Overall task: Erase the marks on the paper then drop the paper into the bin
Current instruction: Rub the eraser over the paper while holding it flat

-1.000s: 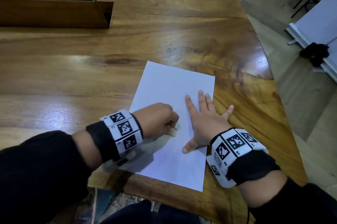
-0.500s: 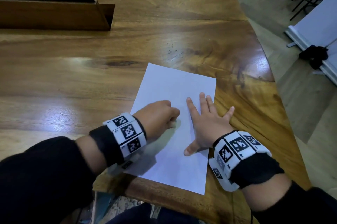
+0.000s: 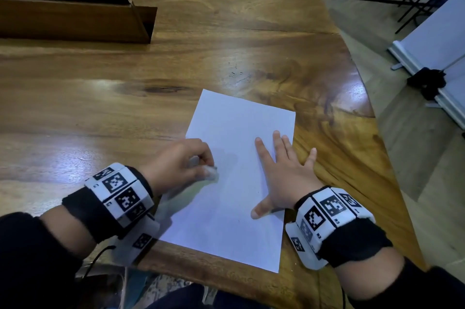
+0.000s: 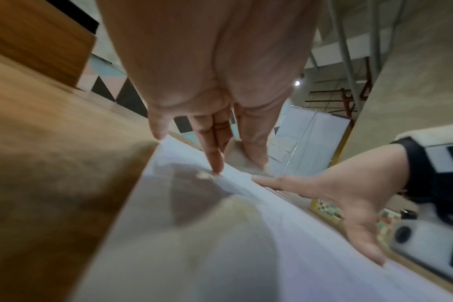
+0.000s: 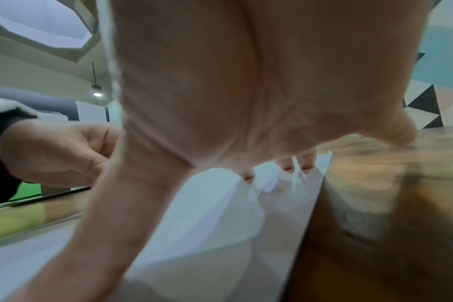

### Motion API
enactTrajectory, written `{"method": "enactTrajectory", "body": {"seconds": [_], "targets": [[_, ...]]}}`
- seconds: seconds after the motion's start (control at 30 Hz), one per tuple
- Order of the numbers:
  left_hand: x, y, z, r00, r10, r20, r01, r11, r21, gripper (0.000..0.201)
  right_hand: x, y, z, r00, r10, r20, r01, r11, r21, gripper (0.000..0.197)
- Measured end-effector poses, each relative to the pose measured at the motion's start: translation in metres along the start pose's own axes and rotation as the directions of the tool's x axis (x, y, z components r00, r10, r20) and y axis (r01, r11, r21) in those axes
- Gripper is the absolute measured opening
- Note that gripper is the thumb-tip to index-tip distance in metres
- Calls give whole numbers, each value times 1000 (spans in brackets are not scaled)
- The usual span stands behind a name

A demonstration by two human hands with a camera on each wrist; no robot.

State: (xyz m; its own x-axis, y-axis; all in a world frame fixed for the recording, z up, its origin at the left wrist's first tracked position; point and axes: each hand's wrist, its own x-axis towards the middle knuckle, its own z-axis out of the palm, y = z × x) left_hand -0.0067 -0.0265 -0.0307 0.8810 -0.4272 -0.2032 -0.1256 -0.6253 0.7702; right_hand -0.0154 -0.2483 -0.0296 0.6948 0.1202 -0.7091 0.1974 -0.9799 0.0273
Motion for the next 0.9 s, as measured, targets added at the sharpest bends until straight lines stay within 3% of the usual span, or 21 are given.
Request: {"method": "enactTrajectory", "body": {"seconds": [0.13, 0.27, 0.47, 0.67, 0.8, 0.87, 0.9], "targets": [[-8, -10, 4, 998, -43, 48, 48, 994, -96, 30, 1, 0, 1, 1000, -24, -6, 24, 999, 28, 148], [-25, -15, 13, 991, 3, 132, -7, 1000, 29, 13, -2, 2, 4, 998, -55, -8, 55, 998, -8, 148], [-17, -1, 10, 999, 14, 43, -17, 998, 63, 29, -3, -3, 4, 998, -43, -42, 42, 999, -22, 145], [39, 20, 14, 996, -13, -88, 42, 942, 334, 16, 3, -10, 6, 992, -73, -99, 76, 997, 23, 146], [62, 31, 22, 994, -62, -87, 89, 930, 355, 16, 3, -9, 6, 992, -71, -107, 74, 997, 26, 145], [44, 28, 24, 999, -5, -50, 22, 937, 348, 15, 2, -10, 6, 992, -67, -106, 70, 997, 25, 145], [30, 25, 26, 1000, 19, 24, -26, 939, 342, 16, 1, -10, 6, 993, -63, -97, 66, 998, 24, 145]]}}
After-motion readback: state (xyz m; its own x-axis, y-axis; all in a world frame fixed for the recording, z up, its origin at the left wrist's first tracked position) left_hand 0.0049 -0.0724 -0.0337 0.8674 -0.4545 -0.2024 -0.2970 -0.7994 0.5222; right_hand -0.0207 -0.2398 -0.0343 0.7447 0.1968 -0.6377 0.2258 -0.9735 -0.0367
